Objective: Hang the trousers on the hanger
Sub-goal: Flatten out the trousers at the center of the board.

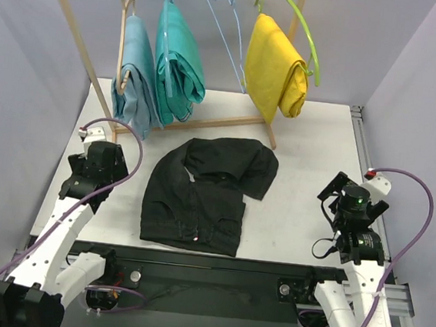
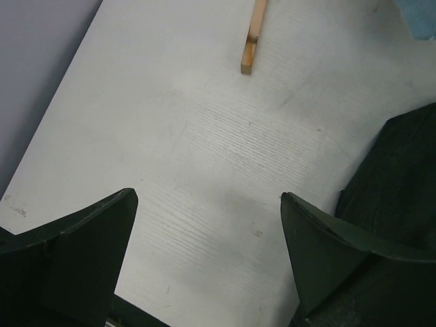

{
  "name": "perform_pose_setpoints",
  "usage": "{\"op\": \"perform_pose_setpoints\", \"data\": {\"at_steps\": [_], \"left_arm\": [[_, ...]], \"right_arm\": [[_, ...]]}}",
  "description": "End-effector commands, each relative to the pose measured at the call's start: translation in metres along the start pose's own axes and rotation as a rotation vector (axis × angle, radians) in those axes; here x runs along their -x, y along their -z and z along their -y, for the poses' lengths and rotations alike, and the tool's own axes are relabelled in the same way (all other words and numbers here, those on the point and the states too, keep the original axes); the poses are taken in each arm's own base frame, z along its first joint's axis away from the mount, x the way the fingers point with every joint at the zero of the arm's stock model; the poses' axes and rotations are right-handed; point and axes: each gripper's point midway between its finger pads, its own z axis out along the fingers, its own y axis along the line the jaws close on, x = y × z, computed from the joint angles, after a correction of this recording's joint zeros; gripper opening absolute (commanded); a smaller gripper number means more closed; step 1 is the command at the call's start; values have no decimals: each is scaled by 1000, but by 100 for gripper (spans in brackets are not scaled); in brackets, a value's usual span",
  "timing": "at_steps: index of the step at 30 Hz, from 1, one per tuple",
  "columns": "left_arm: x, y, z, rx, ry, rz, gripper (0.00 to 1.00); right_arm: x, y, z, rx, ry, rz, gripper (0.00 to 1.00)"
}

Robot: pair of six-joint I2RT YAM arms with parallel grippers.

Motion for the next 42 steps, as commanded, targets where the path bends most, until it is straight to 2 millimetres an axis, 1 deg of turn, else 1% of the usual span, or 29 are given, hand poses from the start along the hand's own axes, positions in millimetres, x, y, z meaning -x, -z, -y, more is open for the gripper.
{"op": "perform_pose_setpoints", "data": {"at_steps": [1, 3, 4, 6, 7, 8, 9, 10, 11, 12, 15, 18, 19, 20, 21, 23, 26, 27, 28, 30, 32, 35, 37, 39, 41, 42], "left_arm": [[22, 17, 3, -51, 175, 104, 97], [16, 16, 13, -107, 205, 93, 97], [8, 14, 22, -145, 263, 63, 97], [-5, 12, 35, -189, 313, 17, 97], [-11, 11, 47, -238, 347, -16, 97], [-29, 5, 51, -235, 344, -60, 97], [-37, 2, 52, -227, 354, -88, 97], [-54, -2, 52, -191, 366, -153, 97], [-66, -4, 51, -173, 361, -193, 98], [-75, -4, 50, -162, 355, -233, 97], [-101, -5, 59, -168, 335, -322, 97], [-117, -2, 65, -184, 352, -383, 97], [-119, 2, 69, -211, 359, -395, 97], [-122, 4, 70, -221, 368, -401, 97], [-131, 5, 69, -222, 381, -415, 97], [-135, 11, 73, -268, 410, -422, 97], [-160, 20, 76, -299, 486, -493, 96], [-159, 22, 81, -329, 528, -490, 94], [-171, 24, 81, -332, 534, -520, 92], [-174, 26, 81, -341, 552, -520, 91], [-174, 29, 80, -348, 546, -515, 90], [-162, 34, 75, -359, 533, -466, 90], [-155, 38, 78, -404, 530, -432, 90], [-165, 37, 79, -406, 537, -459, 90], [-172, 36, 77, -393, 530, -479, 90], [-179, 40, 80, -409, 519, -514, 90]], "right_arm": [[19, 5, 4, -34, 11, 31, 100], [19, 2, 2, -38, 10, 14, 100], [16, 1, 0, -32, 11, 0, 100], [13, 0, -8, -2, -6, -27, 100], [10, -2, -12, 9, -10, -41, 100], [7, -3, -15, 22, -9, -56, 100], [0, -6, -18, 37, -4, -83, 100], [-3, -6, -20, 43, -5, -99, 100], [-5, -6, -22, 50, -6, -111, 100], [-9, -5, -27, 77, -9, -130, 100], [-19, -4, -35, 123, -24, -163, 99], [-36, -8, -36, 135, -31, -200, 98], [-42, -8, -38, 145, -32, -216, 98], [-45, -8, -39, 153, -33, -225, 98], [-47, -9, -40, 158, -29, -236, 98], [-53, -10, -47, 190, -21, -262, 98], [-67, -13, -56, 220, -14, -330, 96], [-73, -15, -58, 225, -12, -359, 96], [-73, -17, -63, 243, -18, -360, 95], [-81, -17, -72, 280, -27, -399, 95], [-82, -20, -78, 294, -38, -409, 95], [-87, -25, -88, 314, -41, -446, 94], [-89, -28, -96, 321, -44, -465, 93], [-91, -33, -102, 325, -45, -478, 93], [-94, -33, -110, 336, -36, -491, 93], [-99, -35, -114, 338, -28, -507, 93]]}}
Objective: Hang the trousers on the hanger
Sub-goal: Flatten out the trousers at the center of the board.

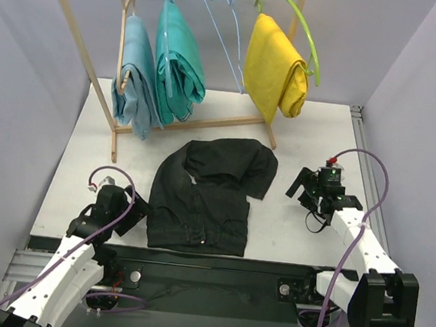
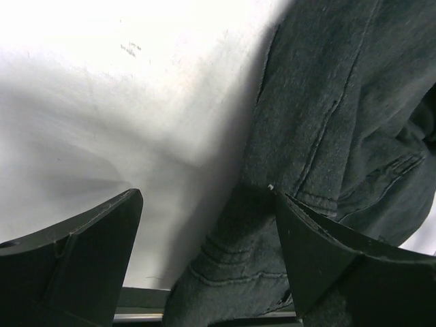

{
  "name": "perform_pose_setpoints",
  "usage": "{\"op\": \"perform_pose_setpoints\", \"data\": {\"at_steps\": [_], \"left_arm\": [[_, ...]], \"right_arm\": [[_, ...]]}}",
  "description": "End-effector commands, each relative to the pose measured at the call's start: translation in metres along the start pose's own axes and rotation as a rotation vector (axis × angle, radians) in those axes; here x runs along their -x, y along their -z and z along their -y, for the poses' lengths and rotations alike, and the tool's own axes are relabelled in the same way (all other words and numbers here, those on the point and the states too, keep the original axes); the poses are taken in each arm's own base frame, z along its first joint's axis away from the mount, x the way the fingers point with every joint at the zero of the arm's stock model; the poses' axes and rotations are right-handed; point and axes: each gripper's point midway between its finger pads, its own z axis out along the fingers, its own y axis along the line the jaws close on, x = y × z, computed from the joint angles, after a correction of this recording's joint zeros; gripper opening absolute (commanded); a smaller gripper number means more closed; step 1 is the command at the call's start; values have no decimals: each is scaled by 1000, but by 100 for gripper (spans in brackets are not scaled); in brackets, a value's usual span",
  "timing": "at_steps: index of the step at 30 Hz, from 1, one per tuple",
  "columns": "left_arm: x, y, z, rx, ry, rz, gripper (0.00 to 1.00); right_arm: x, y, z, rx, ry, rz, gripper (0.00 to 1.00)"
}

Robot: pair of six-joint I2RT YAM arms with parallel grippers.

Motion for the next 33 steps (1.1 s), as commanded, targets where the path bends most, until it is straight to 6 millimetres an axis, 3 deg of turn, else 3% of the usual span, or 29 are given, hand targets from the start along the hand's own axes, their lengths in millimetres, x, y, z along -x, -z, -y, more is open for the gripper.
{"op": "perform_pose_setpoints", "data": {"at_steps": [1, 8, 14, 18, 24, 25, 28, 32, 33], "left_arm": [[-20, -1, -6, 5, -8, -87, 89], [-19, 2, 5, -57, -20, -76, 86], [-27, -1, 16, -126, -56, -127, 79], [-33, -6, 22, -164, -65, -158, 68], [-33, -11, 26, -178, -20, -154, 37], [-31, -12, 27, -175, -12, -144, 23], [-17, -10, 34, -162, 19, -98, 9], [14, -1, 44, -104, -11, 3, 4], [32, 8, 60, -121, -23, 56, 3]], "right_arm": [[14, -4, -31, 69, 7, 12, 93], [3, -20, -51, 87, 26, -54, 92], [8, -33, -67, 96, 24, -84, 91], [4, -45, -76, 105, 44, -129, 86], [-9, -56, -94, 123, 99, -184, 81], [-14, -57, -98, 129, 113, -195, 78], [-15, -58, -108, 142, 135, -197, 78], [-21, -62, -117, 147, 175, -220, 74], [-23, -63, -117, 137, 180, -226, 72]]}}
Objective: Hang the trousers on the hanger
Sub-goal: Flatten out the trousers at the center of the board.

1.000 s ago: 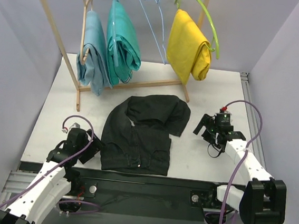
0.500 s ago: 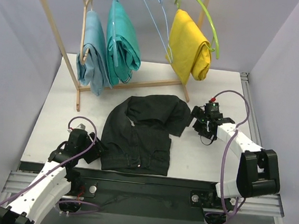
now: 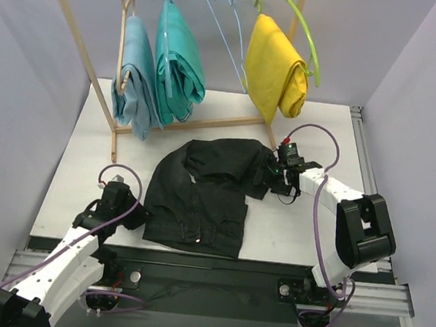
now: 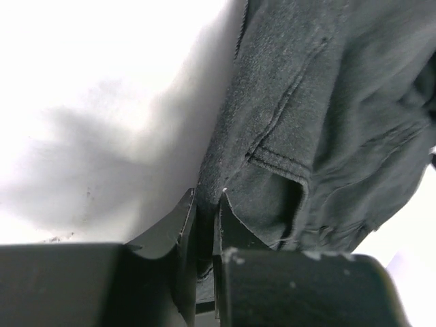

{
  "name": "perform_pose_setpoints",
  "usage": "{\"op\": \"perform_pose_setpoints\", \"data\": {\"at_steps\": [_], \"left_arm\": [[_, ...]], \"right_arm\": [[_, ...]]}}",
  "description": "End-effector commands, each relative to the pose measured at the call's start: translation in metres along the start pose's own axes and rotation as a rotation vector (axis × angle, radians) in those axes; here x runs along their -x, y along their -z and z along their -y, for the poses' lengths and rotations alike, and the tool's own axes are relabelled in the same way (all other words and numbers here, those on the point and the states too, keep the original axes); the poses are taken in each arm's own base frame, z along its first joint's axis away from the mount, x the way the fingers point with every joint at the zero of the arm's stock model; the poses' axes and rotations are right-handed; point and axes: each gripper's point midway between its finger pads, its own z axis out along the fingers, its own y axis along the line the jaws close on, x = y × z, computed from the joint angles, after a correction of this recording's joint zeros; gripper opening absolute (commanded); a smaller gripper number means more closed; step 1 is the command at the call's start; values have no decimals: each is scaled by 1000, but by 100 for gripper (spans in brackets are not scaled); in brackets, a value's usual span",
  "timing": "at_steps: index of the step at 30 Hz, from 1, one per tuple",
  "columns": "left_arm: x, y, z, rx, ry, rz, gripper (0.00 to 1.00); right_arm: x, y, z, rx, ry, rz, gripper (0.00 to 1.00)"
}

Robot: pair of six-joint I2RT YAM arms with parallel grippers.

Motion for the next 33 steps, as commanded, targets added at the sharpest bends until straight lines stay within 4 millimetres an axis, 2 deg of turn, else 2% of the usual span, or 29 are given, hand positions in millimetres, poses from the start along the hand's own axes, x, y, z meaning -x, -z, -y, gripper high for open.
{"op": "perform_pose_setpoints", "data": {"at_steps": [1, 3, 4, 6, 7, 10, 11, 14, 16, 18, 19, 21, 23, 25, 27, 28, 29, 31, 33], "left_arm": [[59, 29, 50, -37, -53, 200, 3], [77, 37, 53, 8, -114, 245, 2], [91, 49, 60, 23, -123, 279, 1], [108, 56, 57, 86, -178, 310, 1], [120, 67, 64, 86, -186, 335, 1], [146, 81, 57, 129, -196, 376, 0], [160, 90, 55, 143, -195, 408, 0], [178, 104, 52, 187, -214, 458, 0], [185, 107, 54, 197, -243, 479, 0], [192, 109, 57, 205, -253, 495, 0], [196, 110, 57, 217, -268, 503, 0], [203, 113, 60, 230, -286, 514, 0], [210, 117, 57, 274, -316, 530, 0], [222, 125, 56, 320, -345, 564, 0], [231, 132, 57, 348, -361, 594, 0], [236, 133, 53, 382, -376, 601, 0], [239, 134, 53, 394, -386, 605, 0], [246, 133, 52, 423, -409, 611, 0], [254, 132, 51, 444, -428, 623, 0]], "right_arm": [[5, -5, -9, -10, 32, -14, 67], [2, -7, -6, -25, 44, -26, 58], [1, -8, -3, -41, 44, -34, 54], [0, -7, 3, -72, 66, -41, 51], [0, -7, 6, -83, 73, -44, 49], [-4, -9, 14, -112, 78, -62, 39], [-4, -9, 16, -115, 80, -66, 38], [-6, -13, 17, -114, 95, -88, 31], [-5, -15, 17, -104, 109, -102, 22], [-6, -16, 15, -80, 119, -119, 17], [-6, -18, 15, -76, 124, -126, 10], [-1, -17, 18, -75, 124, -121, 2], [7, -11, 29, -106, 88, -106, 0], [16, 3, 42, -126, 43, -74, 0], [38, 27, 66, -156, -34, 1, 0], [41, 37, 83, -213, -57, 20, 0], [53, 49, 105, -250, -89, 58, 0], [73, 78, 126, -308, -107, 144, 0], [92, 104, 158, -399, -142, 217, 0]]}}
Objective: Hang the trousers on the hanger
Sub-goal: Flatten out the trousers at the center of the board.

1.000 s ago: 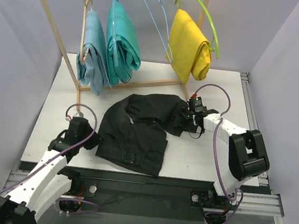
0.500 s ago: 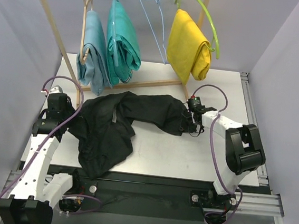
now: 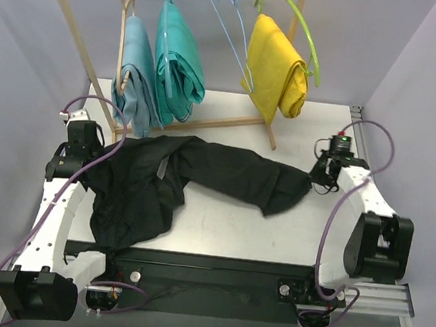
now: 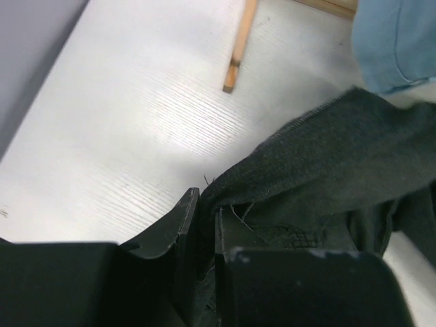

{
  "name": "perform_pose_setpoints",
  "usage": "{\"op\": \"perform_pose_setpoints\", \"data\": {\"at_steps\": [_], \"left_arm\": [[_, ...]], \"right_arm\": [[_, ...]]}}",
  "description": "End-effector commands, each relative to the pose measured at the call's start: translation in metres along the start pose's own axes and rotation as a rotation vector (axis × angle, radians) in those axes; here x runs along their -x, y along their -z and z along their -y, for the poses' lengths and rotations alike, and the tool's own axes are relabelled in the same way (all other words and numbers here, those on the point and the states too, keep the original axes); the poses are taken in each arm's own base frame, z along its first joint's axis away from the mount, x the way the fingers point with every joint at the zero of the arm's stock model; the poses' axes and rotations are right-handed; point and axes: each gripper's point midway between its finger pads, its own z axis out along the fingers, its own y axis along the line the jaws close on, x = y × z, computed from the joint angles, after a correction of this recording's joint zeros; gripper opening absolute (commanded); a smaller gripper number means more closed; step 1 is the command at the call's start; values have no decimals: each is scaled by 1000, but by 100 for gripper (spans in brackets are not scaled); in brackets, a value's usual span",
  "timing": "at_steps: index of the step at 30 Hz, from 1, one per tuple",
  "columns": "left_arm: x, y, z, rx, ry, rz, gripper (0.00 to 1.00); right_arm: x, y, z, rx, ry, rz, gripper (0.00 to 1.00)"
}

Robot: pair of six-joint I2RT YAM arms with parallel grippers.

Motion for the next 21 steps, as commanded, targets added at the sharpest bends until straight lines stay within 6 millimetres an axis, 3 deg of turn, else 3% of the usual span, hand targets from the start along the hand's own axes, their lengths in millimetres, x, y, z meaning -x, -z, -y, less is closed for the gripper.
{"op": "perform_pose_setpoints", "data": {"at_steps": [1, 2, 3, 6, 8, 13, 14, 21], "left_arm": [[46, -4, -10, 81, -53, 129, 0], [47, -7, -11, 91, -62, 128, 0], [52, -9, -11, 101, -78, 140, 0], [59, -25, -11, 133, -123, 133, 0], [66, -30, -8, 136, -135, 147, 0], [72, -55, -2, 156, -181, 131, 0], [76, -57, 2, 146, -184, 137, 0], [78, -88, 12, 151, -215, 97, 0]], "right_arm": [[45, 50, 74, -211, -47, 137, 0], [64, 60, 79, -228, -57, 182, 0], [72, 63, 95, -268, -70, 186, 0], [104, 77, 115, -337, -85, 229, 0], [128, 82, 117, -348, -97, 265, 0], [160, 81, 120, -380, -103, 288, 0], [160, 73, 122, -388, -100, 268, 0], [181, 67, 126, -419, -102, 275, 0]]}}
